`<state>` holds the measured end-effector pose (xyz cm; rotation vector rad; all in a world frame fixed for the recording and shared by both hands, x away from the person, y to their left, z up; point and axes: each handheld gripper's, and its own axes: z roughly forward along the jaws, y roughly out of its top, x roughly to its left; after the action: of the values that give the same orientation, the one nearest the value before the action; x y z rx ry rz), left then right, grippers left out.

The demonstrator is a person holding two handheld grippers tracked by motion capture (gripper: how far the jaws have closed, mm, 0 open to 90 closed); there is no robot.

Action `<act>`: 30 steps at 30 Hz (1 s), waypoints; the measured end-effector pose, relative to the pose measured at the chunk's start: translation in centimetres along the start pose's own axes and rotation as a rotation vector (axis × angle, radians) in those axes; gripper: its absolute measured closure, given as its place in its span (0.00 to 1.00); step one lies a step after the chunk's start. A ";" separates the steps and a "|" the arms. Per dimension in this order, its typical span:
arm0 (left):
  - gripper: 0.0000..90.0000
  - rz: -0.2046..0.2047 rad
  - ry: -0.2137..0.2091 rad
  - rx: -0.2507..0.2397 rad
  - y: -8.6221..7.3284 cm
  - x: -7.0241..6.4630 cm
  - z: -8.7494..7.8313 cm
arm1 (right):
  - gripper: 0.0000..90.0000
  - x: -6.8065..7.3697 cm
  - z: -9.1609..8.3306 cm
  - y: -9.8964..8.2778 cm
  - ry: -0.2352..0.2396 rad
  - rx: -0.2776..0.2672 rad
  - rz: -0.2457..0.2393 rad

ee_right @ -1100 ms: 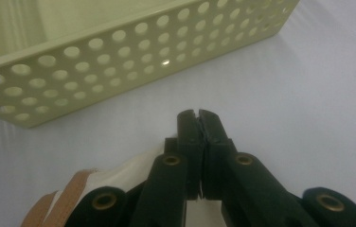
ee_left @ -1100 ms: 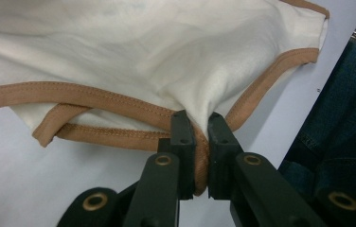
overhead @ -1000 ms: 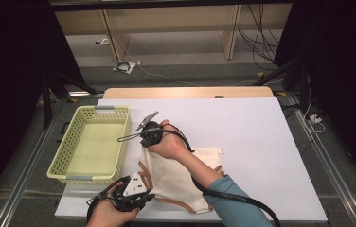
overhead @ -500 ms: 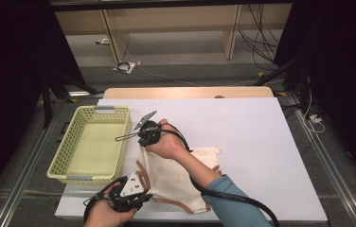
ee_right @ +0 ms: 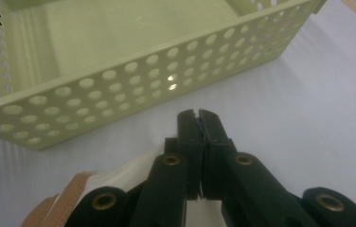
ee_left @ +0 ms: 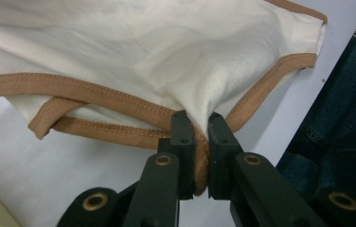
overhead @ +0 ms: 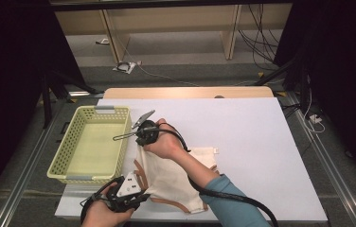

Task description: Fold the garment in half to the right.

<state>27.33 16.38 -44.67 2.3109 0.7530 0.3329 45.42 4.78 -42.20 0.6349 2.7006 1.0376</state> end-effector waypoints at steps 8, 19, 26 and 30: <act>0.93 -0.008 0.005 -0.004 -0.2 0.1 -0.3 | 0.99 0.2 0.1 0.4 -0.001 -0.007 -0.004; 0.93 -0.005 0.016 -0.004 -0.4 0.3 -0.6 | 0.99 0.3 0.1 0.7 -0.003 -0.018 -0.009; 0.93 -0.003 0.018 -0.005 -0.5 0.3 -0.8 | 0.99 0.4 0.1 0.8 -0.003 -0.021 -0.007; 0.93 -0.008 0.020 -0.006 -0.6 0.4 -0.9 | 0.99 0.5 0.1 0.9 -0.003 -0.022 -0.007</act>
<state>27.02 17.44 -44.38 2.3015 0.7695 0.3552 45.30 5.66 -41.65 0.6217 2.6828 1.0628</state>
